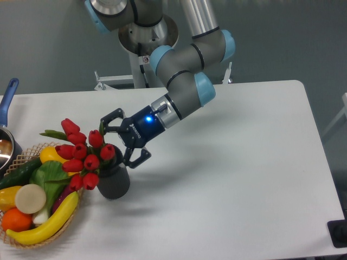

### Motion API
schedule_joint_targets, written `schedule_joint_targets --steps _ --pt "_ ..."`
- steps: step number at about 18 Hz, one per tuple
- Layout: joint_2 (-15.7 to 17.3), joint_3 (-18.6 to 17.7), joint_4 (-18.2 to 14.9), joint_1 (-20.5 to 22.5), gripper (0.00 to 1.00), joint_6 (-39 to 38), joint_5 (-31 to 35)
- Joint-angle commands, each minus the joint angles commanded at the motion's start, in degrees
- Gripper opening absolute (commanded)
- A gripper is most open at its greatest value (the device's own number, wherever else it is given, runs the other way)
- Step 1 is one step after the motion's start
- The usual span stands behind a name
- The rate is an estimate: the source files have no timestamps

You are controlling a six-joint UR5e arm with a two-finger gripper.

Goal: Insert the flowers into the vase

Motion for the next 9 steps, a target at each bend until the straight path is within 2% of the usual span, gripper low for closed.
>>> schedule_joint_targets --steps 3,5,7,9 --pt "1.7 1.0 -0.1 5.3 1.00 -0.5 0.1" --pt "1.7 3.8 -0.3 8.8 1.00 -2.1 0.5" --pt "2.3 7.5 -0.3 11.9 1.00 -3.0 6.6" --pt "2.9 11.1 -0.3 13.5 1.00 -2.8 16.7"
